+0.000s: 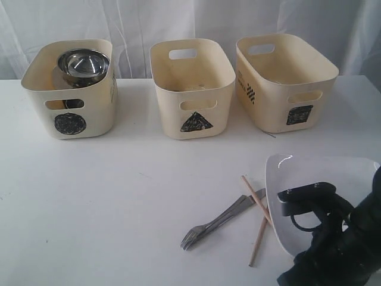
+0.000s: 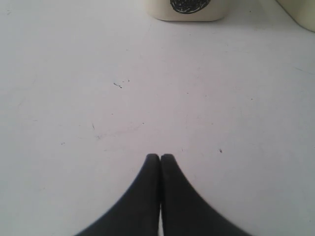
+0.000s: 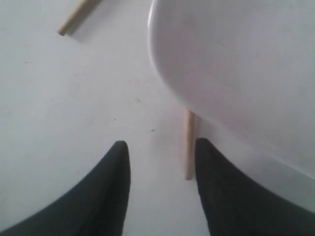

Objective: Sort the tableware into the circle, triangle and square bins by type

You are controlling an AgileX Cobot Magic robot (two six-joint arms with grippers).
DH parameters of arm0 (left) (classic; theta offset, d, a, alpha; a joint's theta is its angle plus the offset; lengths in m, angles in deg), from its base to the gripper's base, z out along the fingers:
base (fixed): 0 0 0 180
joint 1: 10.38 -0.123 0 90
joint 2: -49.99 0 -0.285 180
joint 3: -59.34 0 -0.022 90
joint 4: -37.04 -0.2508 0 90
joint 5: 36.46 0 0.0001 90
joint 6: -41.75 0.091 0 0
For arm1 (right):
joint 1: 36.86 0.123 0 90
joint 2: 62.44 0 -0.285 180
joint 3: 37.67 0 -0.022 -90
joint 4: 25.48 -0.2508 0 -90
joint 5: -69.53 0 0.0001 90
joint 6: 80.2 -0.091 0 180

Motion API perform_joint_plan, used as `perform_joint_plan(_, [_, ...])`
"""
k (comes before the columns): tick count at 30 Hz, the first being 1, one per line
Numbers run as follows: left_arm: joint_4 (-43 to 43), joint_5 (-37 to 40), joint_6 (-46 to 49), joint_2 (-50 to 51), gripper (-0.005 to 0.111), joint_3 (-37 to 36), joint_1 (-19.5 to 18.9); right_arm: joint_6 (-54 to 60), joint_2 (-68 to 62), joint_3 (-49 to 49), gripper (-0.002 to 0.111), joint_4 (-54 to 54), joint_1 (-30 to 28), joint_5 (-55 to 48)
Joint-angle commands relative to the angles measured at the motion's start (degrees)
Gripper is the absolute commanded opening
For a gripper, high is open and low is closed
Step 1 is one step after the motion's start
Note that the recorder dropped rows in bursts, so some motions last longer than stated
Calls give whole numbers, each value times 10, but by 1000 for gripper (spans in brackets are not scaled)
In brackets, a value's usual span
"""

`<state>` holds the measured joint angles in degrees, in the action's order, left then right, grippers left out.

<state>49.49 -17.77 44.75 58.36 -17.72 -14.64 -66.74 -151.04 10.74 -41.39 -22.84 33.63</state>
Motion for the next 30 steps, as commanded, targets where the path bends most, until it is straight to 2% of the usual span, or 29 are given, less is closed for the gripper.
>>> perform_joint_plan(1, [4,17,1,-4,0,-2,3,7,-26,3,41,4,3,19])
perform_joint_plan(7, [4,17,1,-4,0,-2,3,7,-57,3,34,4,3,30])
perform_joint_plan(16, [4,17,1,-4,0,-2,3,9,-103,3,0,4,3,36])
perform_joint_plan(25, [4,17,1,-4,0,-2,3,40,-108,3,0,-13,3,62])
perform_joint_plan(30, [4,17,1,-4,0,-2,3,179,-108,3,0,-141,3,30])
